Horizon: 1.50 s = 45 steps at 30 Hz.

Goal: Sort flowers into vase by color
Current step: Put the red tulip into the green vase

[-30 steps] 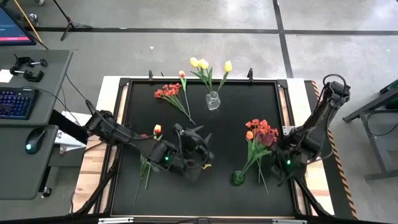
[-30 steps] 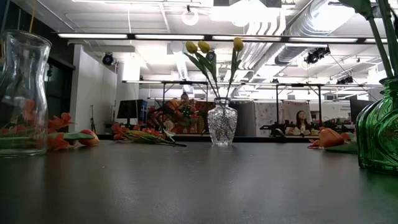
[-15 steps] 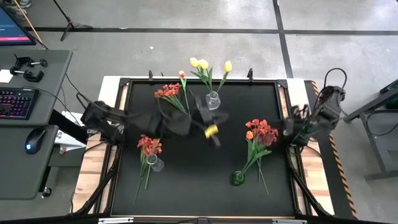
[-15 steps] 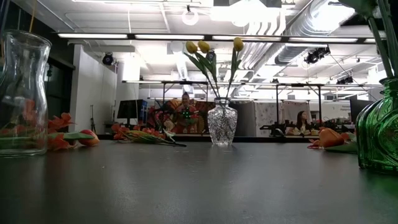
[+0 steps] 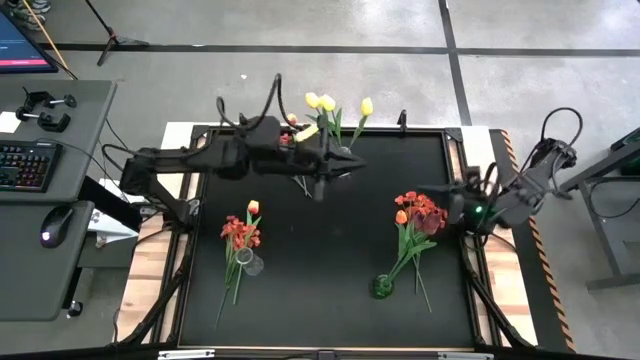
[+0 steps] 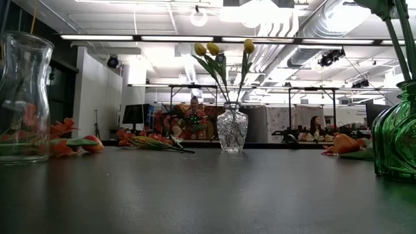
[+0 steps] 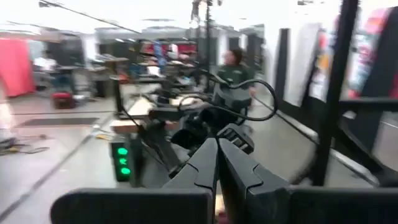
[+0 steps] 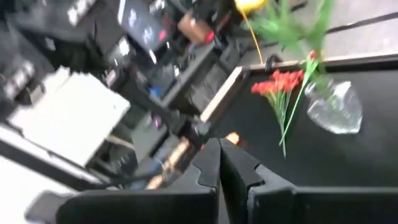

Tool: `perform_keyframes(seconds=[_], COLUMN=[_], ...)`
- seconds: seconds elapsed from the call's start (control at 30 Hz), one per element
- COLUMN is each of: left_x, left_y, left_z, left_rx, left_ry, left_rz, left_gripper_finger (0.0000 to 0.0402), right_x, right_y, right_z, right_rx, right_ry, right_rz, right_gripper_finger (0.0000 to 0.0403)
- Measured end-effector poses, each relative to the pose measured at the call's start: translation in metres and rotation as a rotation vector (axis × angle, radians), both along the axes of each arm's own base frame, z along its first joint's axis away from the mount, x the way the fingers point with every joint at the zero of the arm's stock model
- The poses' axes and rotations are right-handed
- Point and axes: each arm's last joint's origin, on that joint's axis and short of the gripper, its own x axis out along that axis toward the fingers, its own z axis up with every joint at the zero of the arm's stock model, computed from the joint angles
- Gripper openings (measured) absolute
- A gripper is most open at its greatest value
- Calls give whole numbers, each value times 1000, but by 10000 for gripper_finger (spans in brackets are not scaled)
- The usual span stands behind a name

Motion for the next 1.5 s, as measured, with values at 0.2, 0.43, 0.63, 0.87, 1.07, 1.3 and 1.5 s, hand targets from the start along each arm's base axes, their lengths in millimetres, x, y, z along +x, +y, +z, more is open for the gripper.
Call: perform_keyframes(seconds=[0.2, 0.43, 0.63, 0.87, 1.07, 1.3, 1.5], left_x=[-43, -85, -97, -96, -88, -89, -91], left_y=[-5, -8, -30, -62, -78, -87, -85], left_z=[25, 41, 35, 13, -16, -13, -11], left_rx=[26, 13, 1, -28, -163, -223, -212], left_ry=[10, 61, 162, 208, 130, 17, 1], left_rz=[-57, -40, -34, 8, 39, 40, 66], left_gripper_finger=[0, 0, 0, 0, 0, 0, 0], right_x=[25, 31, 25, 5, 7, 8, 16], right_y=[26, 32, 27, 12, 18, 26, 36], right_z=[30, 63, 76, 77, 66, 67, 66], right_rx=[-77, -152, -195, -116, -39, 12, 1], right_ry=[57, 183, 306, 421, 480, 474, 469], right_rz=[40, 72, 82, 49, 90, 161, 178], right_gripper_finger=[0, 0, 0, 0, 0, 0, 0])
